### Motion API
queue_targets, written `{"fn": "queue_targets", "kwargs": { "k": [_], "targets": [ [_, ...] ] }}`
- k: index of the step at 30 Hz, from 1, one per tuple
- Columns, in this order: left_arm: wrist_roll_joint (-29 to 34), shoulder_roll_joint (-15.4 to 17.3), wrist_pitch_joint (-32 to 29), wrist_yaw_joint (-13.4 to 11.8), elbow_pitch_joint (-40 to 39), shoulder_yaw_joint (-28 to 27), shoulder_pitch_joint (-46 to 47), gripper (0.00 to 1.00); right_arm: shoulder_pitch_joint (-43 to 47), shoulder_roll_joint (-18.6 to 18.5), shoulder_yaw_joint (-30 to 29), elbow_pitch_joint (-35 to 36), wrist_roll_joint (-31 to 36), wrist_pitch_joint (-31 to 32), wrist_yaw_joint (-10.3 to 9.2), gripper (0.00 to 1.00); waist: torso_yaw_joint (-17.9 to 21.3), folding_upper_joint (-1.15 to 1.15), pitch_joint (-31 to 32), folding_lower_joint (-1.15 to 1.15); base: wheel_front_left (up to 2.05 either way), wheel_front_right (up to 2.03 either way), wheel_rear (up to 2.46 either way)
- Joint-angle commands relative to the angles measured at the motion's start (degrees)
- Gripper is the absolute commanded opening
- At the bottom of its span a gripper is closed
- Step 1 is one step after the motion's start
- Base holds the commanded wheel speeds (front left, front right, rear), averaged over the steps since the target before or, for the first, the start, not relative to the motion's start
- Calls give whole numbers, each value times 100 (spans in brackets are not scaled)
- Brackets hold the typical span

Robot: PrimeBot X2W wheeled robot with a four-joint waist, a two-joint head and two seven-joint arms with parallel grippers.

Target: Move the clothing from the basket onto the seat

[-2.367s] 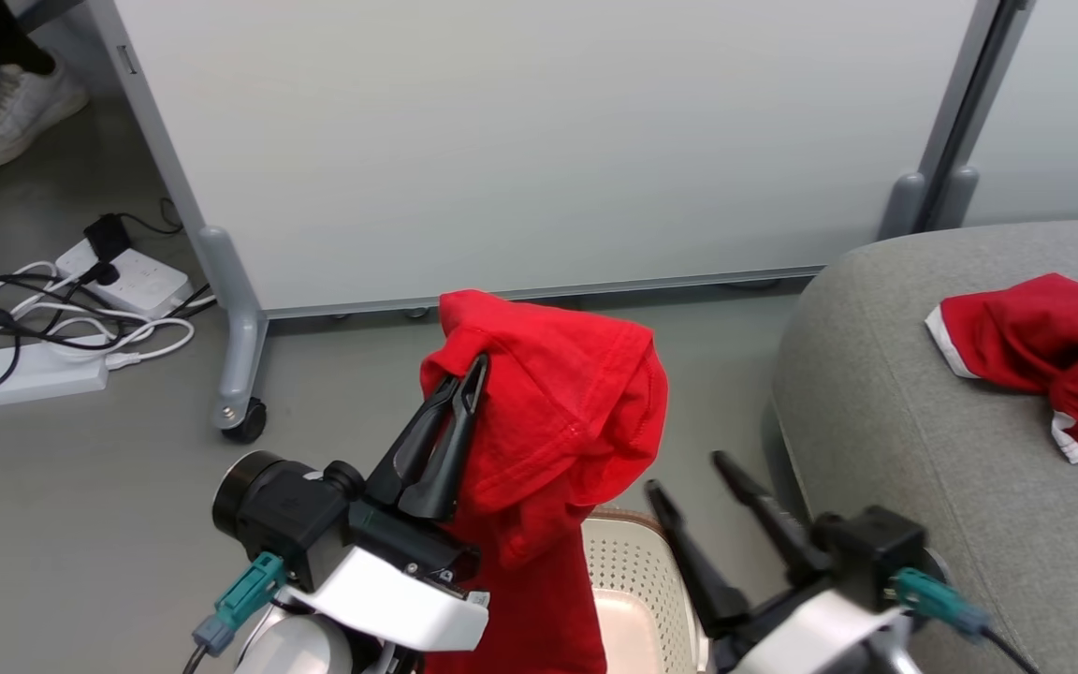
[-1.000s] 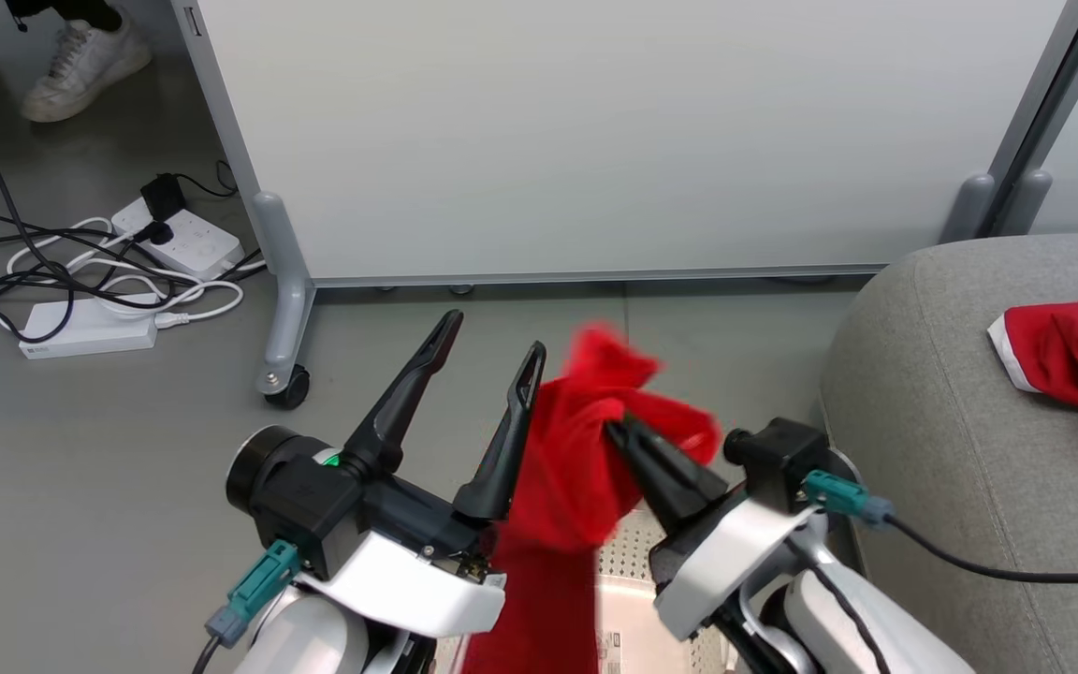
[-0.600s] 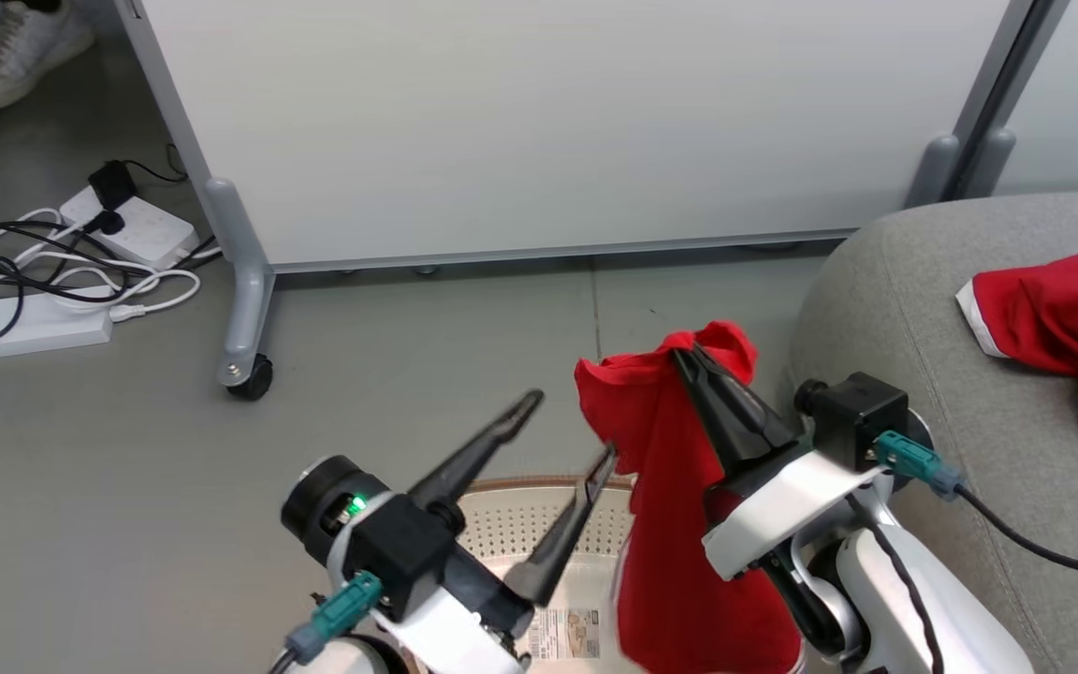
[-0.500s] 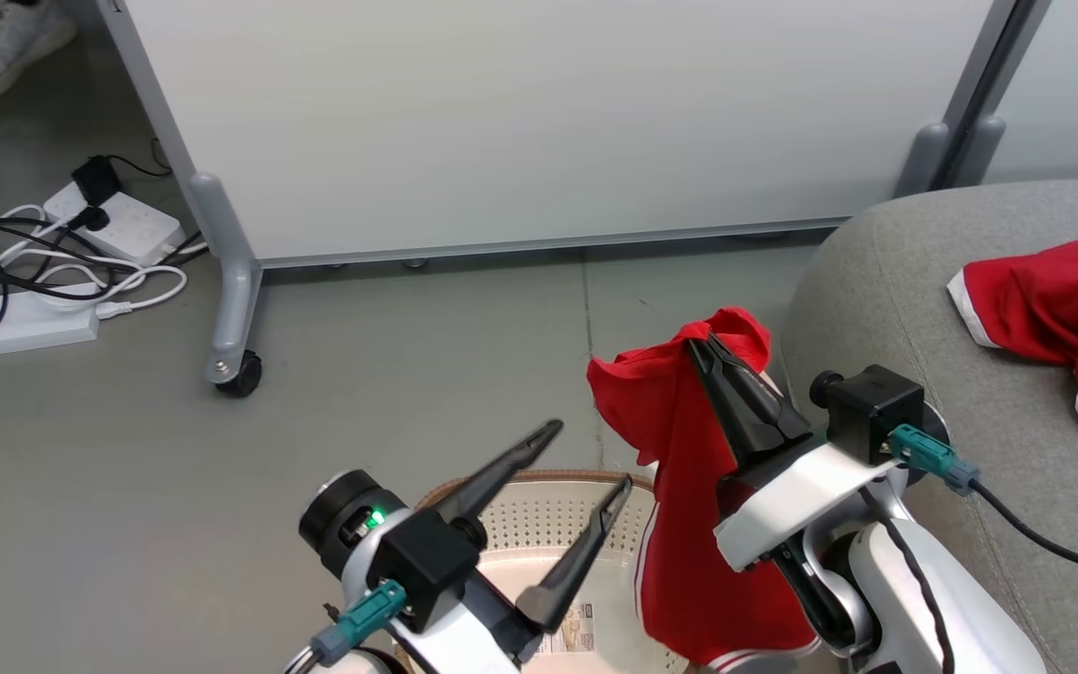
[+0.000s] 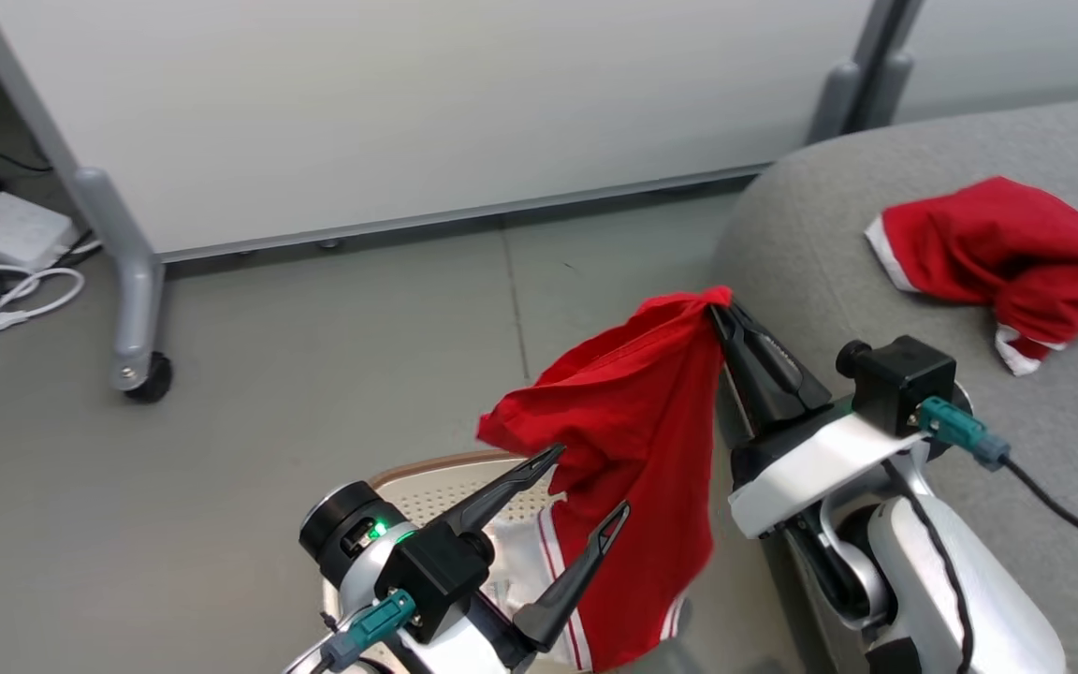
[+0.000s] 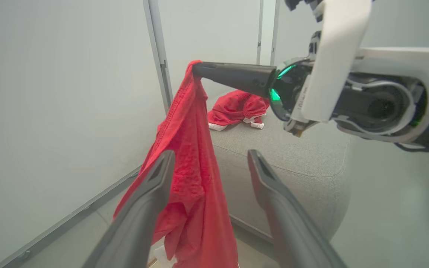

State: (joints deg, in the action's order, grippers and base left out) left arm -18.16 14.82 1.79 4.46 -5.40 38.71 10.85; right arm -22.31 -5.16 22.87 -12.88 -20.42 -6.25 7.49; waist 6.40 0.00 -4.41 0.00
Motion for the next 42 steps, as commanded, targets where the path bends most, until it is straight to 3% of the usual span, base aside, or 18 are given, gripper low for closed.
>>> {"fn": "queue_targets", "kwargs": {
  "k": [1,14,22,32,42],
  "targets": [
    [50,52,-10,-29,-56,-23,93,100,-128,0,-80,67,7,-7,1,0,405,0,-247,0,0,0,0],
    [116,236,-220,-29,-252,9,339,100,-300,41,-674,197,58,-171,1,0,1786,0,-839,0,0,0,0],
    [80,372,-411,-8,-340,21,481,100,-232,106,-1152,39,-22,-269,1,0,2368,0,-1114,0,0,0,0],
    [54,421,-515,-38,-459,-23,671,100,-820,131,-1783,-219,-217,-519,1,0,2455,0,-1387,0,0,0,0],
    [194,431,-508,-49,-732,-164,1176,100,-3021,-478,-3275,-533,184,-809,1,0,2089,0,-2029,0,0,0,0]
  ]
}}
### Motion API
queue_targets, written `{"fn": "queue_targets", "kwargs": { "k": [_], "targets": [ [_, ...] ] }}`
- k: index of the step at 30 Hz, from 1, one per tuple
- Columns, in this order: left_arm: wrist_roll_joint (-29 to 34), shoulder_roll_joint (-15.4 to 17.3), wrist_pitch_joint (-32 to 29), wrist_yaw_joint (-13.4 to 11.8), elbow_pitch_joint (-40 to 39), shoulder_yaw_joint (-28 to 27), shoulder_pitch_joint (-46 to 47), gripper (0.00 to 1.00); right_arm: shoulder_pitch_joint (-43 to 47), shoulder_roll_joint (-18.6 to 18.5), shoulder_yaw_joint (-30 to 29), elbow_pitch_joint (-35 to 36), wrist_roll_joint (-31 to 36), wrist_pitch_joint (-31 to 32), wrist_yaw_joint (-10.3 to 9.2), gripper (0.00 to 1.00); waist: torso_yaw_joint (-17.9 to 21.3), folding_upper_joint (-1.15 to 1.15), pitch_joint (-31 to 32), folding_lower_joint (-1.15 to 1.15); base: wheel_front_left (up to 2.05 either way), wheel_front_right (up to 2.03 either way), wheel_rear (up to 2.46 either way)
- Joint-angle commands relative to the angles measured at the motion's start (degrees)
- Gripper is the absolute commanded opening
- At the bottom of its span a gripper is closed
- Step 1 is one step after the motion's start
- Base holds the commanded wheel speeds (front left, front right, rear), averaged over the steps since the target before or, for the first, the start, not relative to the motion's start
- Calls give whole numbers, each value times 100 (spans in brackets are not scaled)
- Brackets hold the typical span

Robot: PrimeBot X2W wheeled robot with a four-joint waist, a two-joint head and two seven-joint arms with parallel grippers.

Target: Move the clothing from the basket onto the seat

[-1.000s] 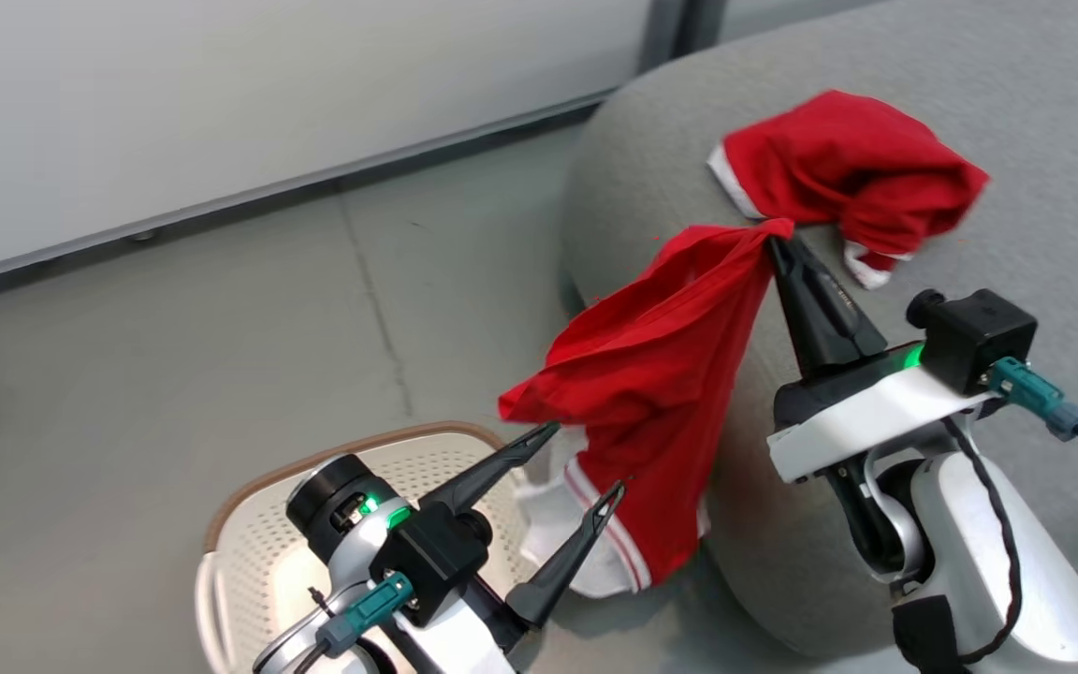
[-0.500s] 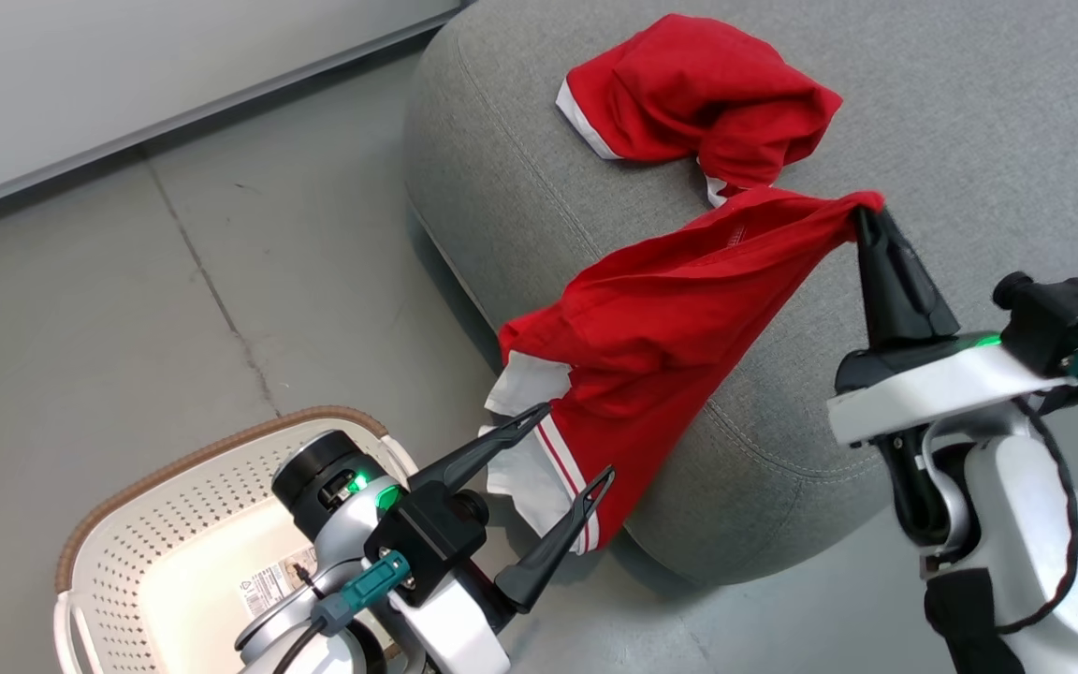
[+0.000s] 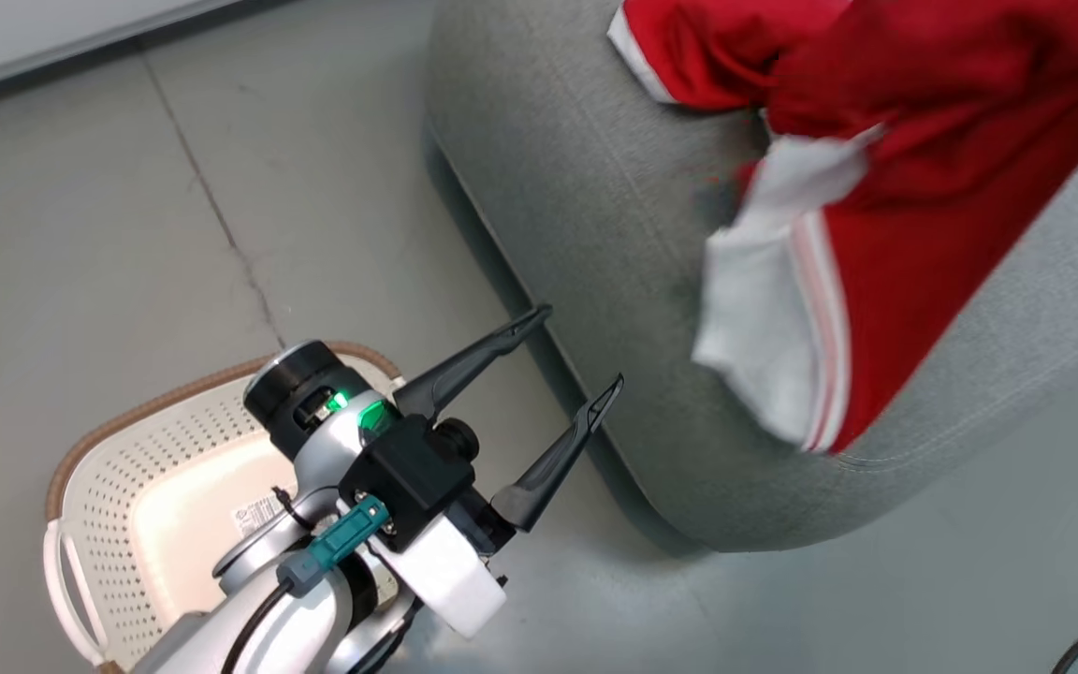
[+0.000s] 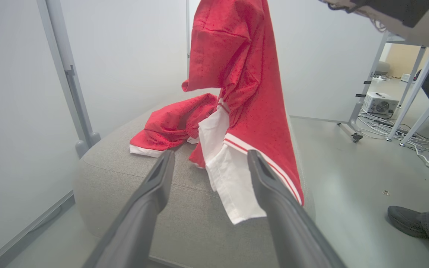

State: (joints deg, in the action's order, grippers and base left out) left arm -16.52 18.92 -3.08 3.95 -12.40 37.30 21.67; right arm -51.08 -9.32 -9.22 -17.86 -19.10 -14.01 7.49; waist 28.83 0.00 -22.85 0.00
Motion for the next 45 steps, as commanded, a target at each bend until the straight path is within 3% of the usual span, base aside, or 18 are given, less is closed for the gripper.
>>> {"fn": "queue_targets", "kwargs": {
  "k": [1,9,13,21,27,35,36,37,38,45],
  "targets": [
    [55,38,-10,9,-58,-43,156,100,-373,-170,-187,-99,145,-39,1,0,-201,0,-251,0,0,0,0],
    [165,123,-26,13,-213,-112,495,100,-1647,-908,-748,-628,449,27,1,0,-563,0,-759,0,0,0,0],
    [202,177,-72,42,-268,-97,584,100,-1758,-984,-566,-1052,409,-9,2,0,-638,0,-1018,0,0,0,0],
    [229,201,-117,72,-266,-30,746,100,-1098,-564,-556,-1802,179,-124,1,0,-682,0,-1307,0,0,0,0],
    [196,217,-105,66,-209,-13,775,100,-109,-85,-896,-1955,103,-123,1,0,-721,0,-1350,0,0,0,0],
    [131,223,-42,34,-105,16,702,100,534,135,-1285,-2068,137,-124,1,0,-793,0,-1182,0,0,0,0],
    [119,224,-26,16,-84,10,668,100,588,124,-1285,-2001,189,-125,1,15,-799,0,-1112,0,0,0,0],
    [127,218,14,0,-61,9,637,100,655,120,-1281,-1937,230,-124,1,49,-813,0,-1034,0,0,0,0],
    [99,190,44,-11,-36,12,598,100,728,114,-1281,-1882,281,-123,0,100,-838,0,-946,0,0,0,0],
    [-94,6,353,-218,234,0,249,100,1444,206,-1186,-1413,524,-123,1,100,-1055,0,-210,0,0,0,0]
  ]
}}
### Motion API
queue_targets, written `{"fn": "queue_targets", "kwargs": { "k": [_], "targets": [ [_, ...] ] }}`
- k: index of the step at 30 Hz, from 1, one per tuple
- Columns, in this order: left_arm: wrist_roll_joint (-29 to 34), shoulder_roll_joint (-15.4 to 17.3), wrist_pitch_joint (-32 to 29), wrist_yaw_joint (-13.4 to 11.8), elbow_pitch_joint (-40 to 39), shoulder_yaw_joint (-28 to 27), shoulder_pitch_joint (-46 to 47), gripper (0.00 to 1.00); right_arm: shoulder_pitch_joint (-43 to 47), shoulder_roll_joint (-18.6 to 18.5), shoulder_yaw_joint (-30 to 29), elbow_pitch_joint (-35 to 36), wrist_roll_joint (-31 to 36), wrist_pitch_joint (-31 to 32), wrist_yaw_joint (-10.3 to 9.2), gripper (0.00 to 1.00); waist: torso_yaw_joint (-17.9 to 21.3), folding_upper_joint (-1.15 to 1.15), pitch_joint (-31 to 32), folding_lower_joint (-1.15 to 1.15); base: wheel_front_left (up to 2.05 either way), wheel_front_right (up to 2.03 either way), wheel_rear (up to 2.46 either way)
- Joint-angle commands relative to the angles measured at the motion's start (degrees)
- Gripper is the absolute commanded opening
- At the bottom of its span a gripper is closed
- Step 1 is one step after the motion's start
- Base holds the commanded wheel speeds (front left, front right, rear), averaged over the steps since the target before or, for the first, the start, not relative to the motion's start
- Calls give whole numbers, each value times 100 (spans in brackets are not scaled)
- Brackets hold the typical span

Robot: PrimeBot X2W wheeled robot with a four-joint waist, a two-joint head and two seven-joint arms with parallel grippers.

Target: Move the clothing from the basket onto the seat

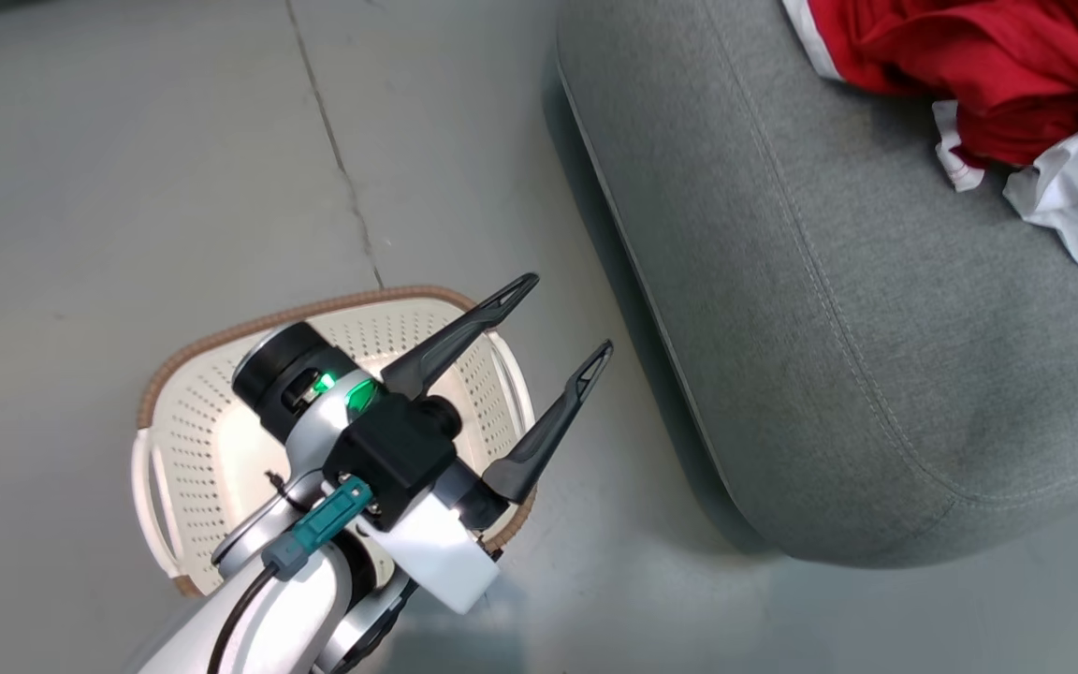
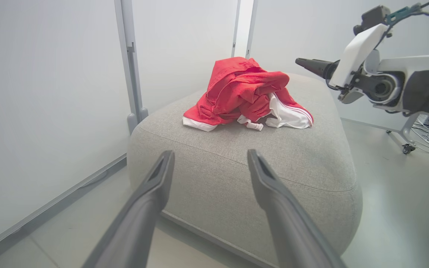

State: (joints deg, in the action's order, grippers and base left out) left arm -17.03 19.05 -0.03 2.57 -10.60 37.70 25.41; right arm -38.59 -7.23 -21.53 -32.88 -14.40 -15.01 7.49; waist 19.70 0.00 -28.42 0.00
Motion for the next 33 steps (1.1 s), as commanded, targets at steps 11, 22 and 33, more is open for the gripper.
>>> {"fn": "queue_targets", "kwargs": {
  "k": [11,22,33],
  "targets": [
    [-347,-180,478,-588,319,-388,-652,100,1253,228,786,1154,166,6,1,100,-665,0,1147,0,0,0,0],
    [-676,-330,958,-1300,516,-1050,-1183,100,2063,393,1680,2813,333,738,1,100,-1481,0,1567,0,0,0,0],
    [-1039,-454,1337,-1798,573,-1740,-1712,100,2822,418,2090,3592,436,1211,1,100,-2064,0,2040,0,0,0,0]
  ]
}}
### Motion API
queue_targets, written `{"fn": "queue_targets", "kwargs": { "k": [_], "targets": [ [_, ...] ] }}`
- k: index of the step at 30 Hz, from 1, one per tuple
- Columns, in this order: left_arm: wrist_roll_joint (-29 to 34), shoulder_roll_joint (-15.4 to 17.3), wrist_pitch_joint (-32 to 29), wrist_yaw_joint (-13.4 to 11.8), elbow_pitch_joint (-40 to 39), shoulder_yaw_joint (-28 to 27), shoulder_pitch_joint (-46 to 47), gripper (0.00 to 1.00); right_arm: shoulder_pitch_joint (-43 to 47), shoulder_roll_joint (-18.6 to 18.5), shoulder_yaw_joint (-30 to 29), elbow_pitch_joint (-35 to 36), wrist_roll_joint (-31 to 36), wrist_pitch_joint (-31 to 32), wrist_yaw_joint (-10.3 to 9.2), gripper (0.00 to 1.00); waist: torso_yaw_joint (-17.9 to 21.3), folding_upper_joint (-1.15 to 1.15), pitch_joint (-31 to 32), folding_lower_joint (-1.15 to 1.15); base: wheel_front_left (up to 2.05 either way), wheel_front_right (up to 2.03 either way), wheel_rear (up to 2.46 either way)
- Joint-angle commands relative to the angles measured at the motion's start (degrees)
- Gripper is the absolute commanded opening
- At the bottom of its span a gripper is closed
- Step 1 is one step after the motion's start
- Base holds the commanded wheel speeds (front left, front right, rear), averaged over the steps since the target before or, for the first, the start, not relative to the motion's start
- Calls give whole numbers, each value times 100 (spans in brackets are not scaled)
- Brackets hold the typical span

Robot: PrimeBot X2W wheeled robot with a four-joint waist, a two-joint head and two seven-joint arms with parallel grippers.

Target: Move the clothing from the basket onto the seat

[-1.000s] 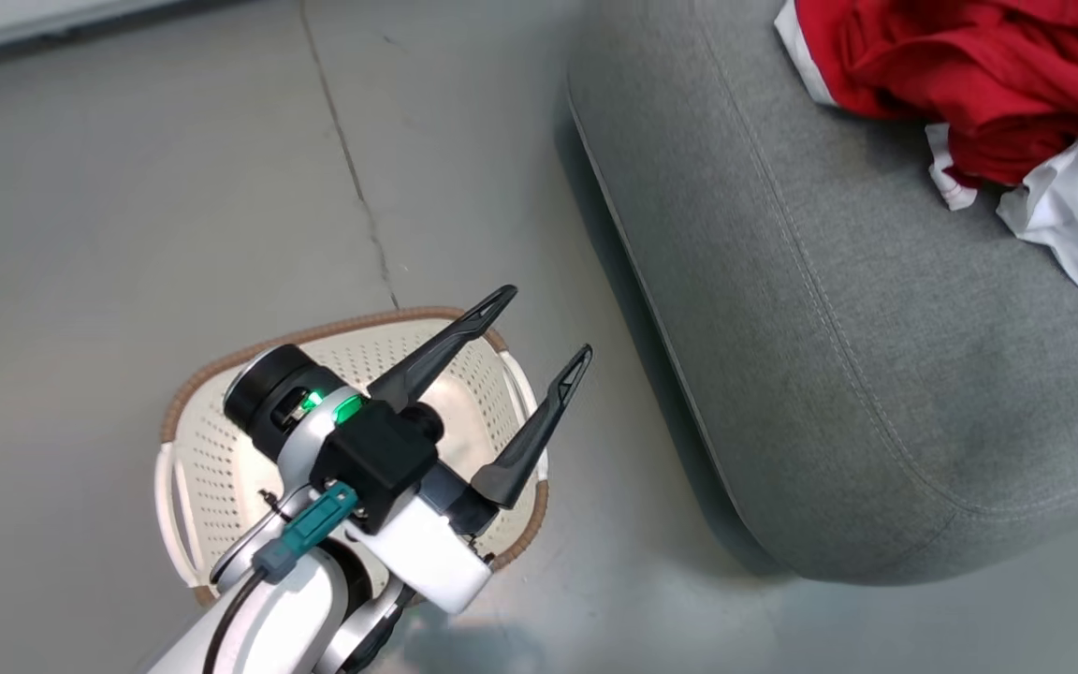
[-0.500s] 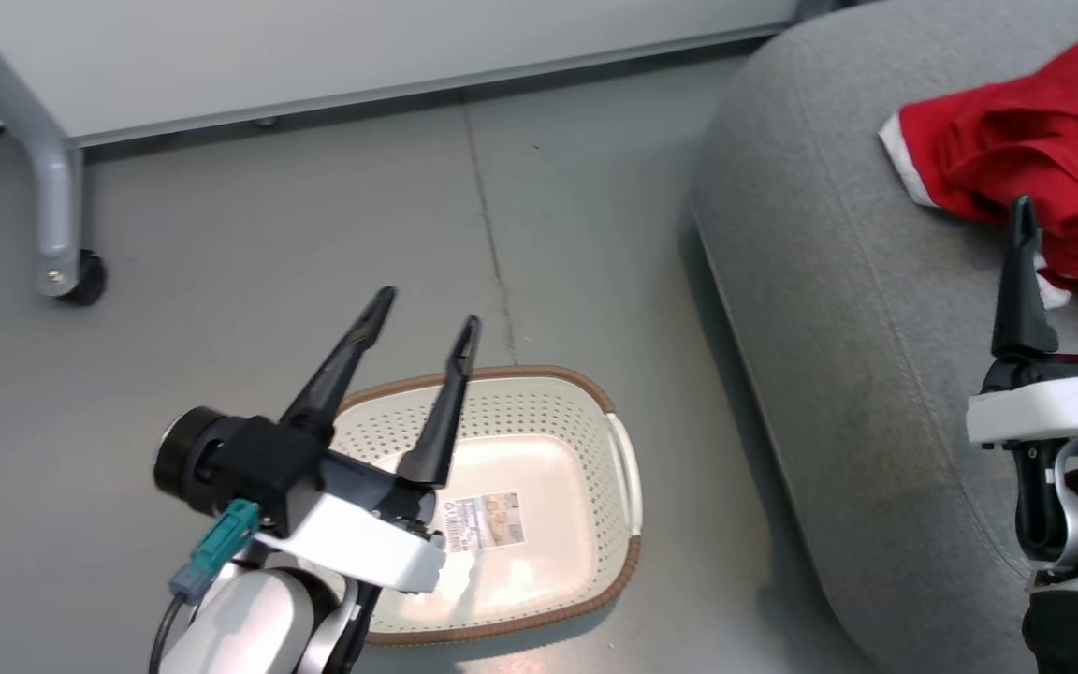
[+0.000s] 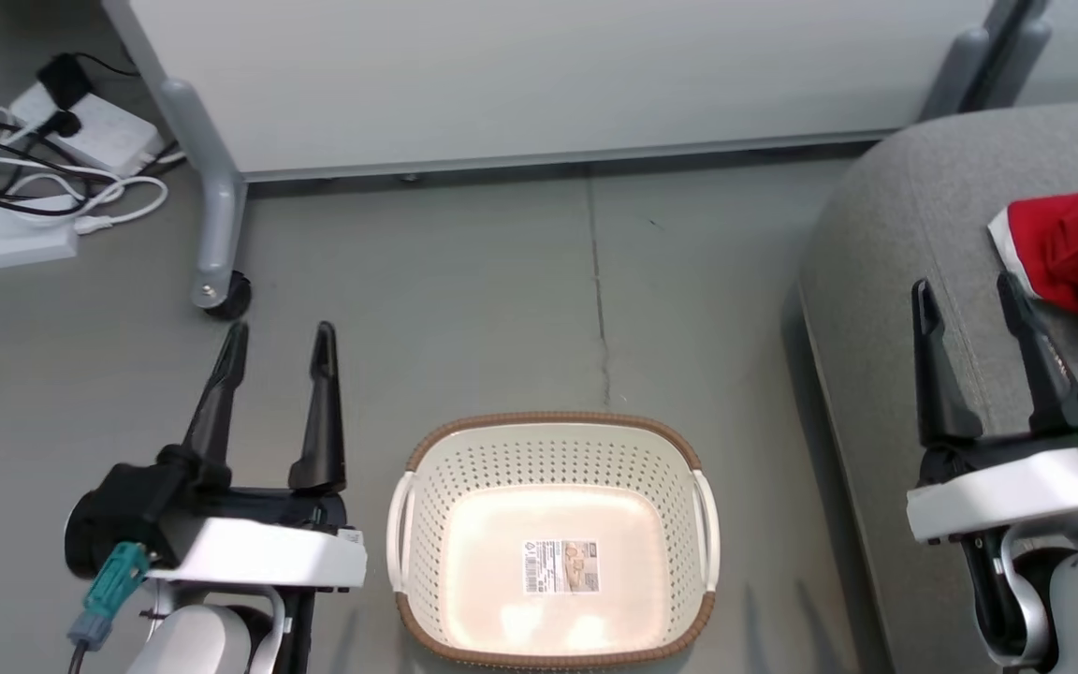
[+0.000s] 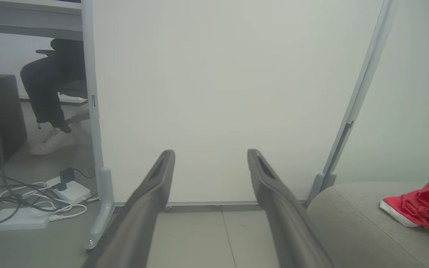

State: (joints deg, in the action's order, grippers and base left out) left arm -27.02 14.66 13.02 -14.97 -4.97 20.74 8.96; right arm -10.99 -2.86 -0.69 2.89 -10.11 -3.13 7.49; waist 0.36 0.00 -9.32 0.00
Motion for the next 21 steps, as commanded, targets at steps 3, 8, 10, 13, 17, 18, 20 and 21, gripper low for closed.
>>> {"fn": "queue_targets", "kwargs": {
  "k": [3,8,10,13,17,18,20,21],
  "targets": [
    [-105,-64,116,-110,30,-218,-211,100,278,-21,-6,79,26,93,1,100,-237,0,276,0,0,0,0],
    [-150,-96,177,-126,78,-454,-458,100,617,-21,-57,153,61,181,1,100,-332,0,483,0,0,0,0],
    [-127,-77,194,-129,137,-510,-559,100,754,-19,-71,184,43,201,1,100,-341,0,554,0,0,0,0],
    [-67,-68,208,-73,172,-559,-699,100,956,-20,-86,208,32,243,1,100,-330,0,662,0,0,0,0],
    [0,-38,216,16,272,-561,-887,100,1191,-21,-93,223,44,262,1,100,-308,0,824,0,0,0,0],
    [14,-34,218,44,300,-565,-929,100,1247,-21,-106,221,46,270,1,100,-309,0,862,0,0,0,0],
    [43,-14,218,76,334,-553,-983,100,1296,-19,-113,215,38,281,1,100,-305,0,897,0,0,0,0],
    [28,-22,220,123,345,-548,-1008,100,1336,-19,-126,211,37,294,1,100,-303,0,928,0,0,0,0]
  ]
}}
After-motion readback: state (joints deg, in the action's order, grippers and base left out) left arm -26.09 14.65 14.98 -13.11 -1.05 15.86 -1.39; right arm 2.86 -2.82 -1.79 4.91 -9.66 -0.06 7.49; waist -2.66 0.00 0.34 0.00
